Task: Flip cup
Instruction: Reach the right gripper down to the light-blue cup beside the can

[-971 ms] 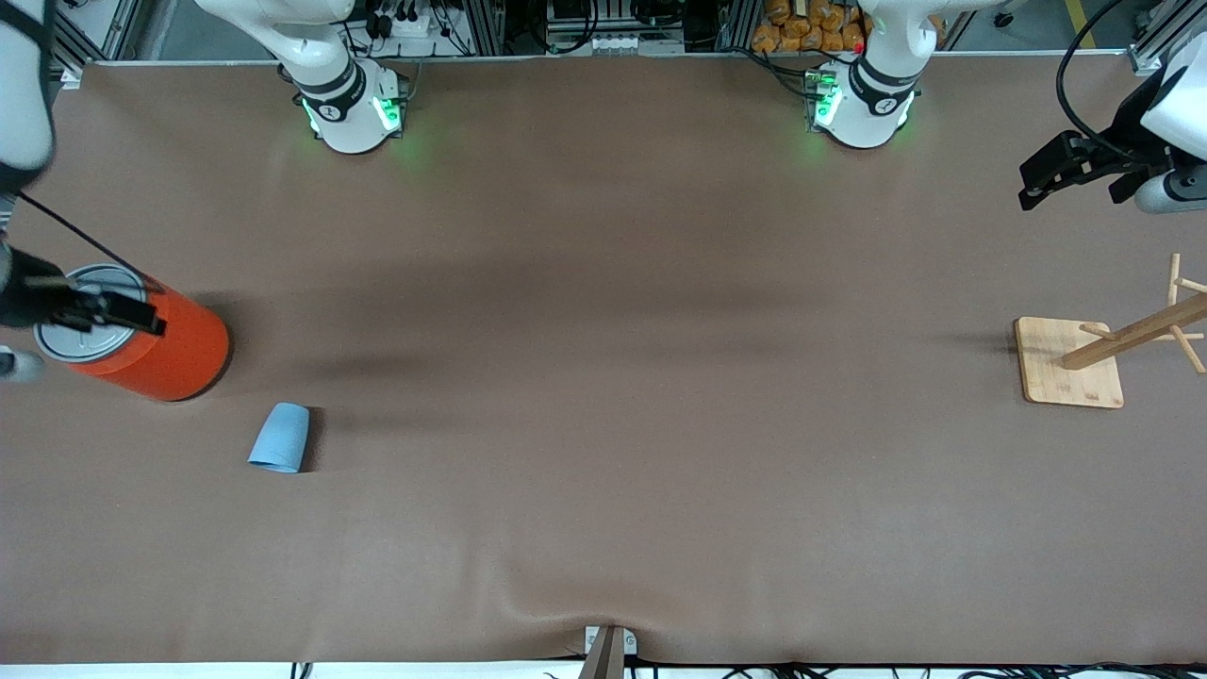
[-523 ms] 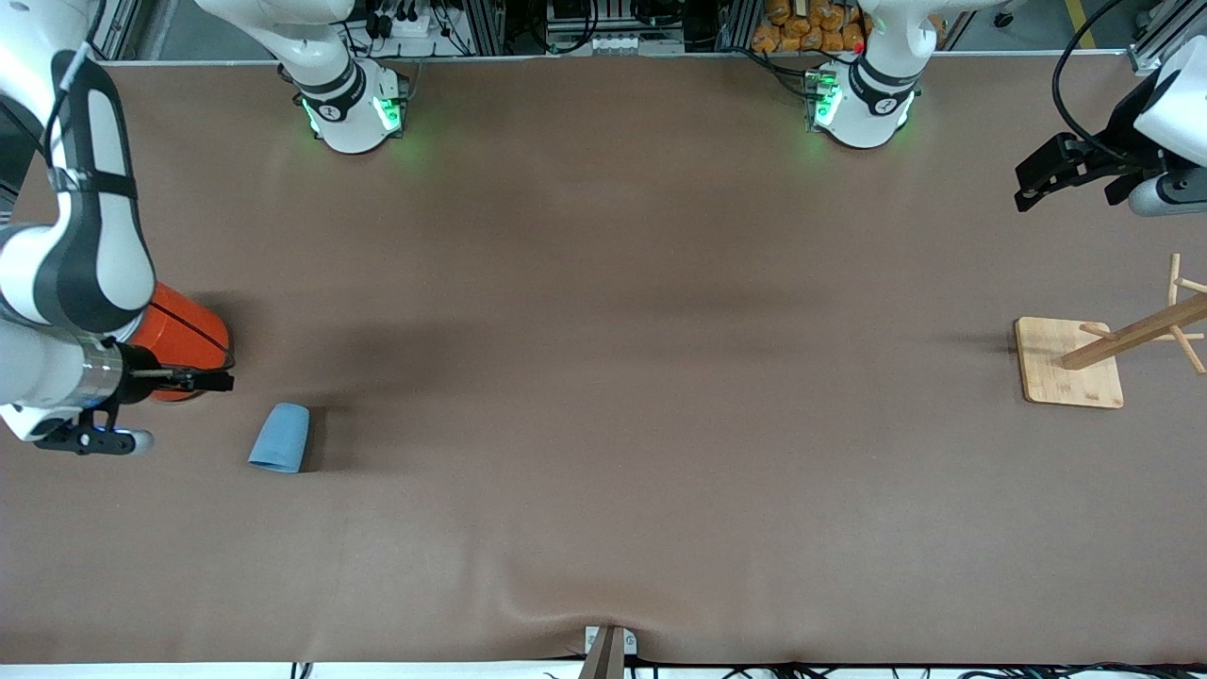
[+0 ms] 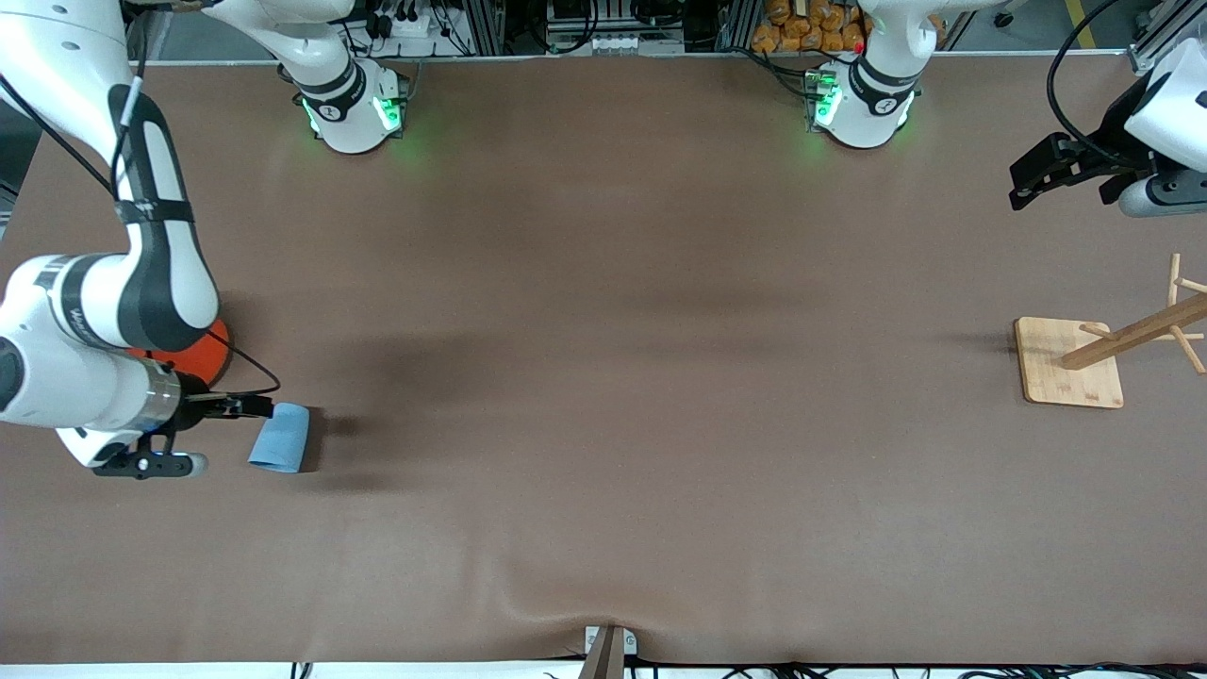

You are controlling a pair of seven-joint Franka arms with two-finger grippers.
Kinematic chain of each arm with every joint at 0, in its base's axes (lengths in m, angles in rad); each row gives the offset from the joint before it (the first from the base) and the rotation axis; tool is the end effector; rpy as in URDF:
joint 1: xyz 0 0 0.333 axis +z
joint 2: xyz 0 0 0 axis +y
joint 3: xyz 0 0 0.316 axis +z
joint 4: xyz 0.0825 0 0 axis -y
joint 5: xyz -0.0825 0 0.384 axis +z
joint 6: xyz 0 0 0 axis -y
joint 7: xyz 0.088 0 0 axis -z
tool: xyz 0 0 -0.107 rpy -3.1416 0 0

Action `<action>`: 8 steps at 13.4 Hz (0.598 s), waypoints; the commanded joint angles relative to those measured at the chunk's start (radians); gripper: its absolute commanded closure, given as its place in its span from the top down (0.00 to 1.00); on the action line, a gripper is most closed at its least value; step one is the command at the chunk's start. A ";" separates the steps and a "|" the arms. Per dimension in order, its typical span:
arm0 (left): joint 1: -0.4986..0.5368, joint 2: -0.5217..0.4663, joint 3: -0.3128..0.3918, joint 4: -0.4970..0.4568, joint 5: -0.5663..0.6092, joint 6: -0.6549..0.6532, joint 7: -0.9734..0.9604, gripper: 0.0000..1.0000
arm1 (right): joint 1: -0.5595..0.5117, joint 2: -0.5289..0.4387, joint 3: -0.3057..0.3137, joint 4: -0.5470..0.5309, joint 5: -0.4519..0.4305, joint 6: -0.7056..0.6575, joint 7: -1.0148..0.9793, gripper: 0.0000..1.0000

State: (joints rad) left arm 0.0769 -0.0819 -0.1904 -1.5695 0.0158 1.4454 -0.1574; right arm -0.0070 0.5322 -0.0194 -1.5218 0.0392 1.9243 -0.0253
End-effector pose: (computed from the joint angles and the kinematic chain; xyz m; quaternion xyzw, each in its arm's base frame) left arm 0.5124 -0.0613 0.6574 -0.9994 -0.0232 0.0195 0.0184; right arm 0.6831 -0.0134 0.3407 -0.9978 0.0075 0.0644 0.0146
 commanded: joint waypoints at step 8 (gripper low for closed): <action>0.009 0.001 -0.004 0.014 -0.013 -0.020 0.019 1.00 | -0.036 0.147 0.003 0.019 -0.013 0.213 -0.120 1.00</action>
State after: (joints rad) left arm 0.0772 -0.0818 -0.1905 -1.5696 0.0158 1.4432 -0.1574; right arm -0.0309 0.6796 -0.0210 -1.5150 0.0392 2.1530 -0.1170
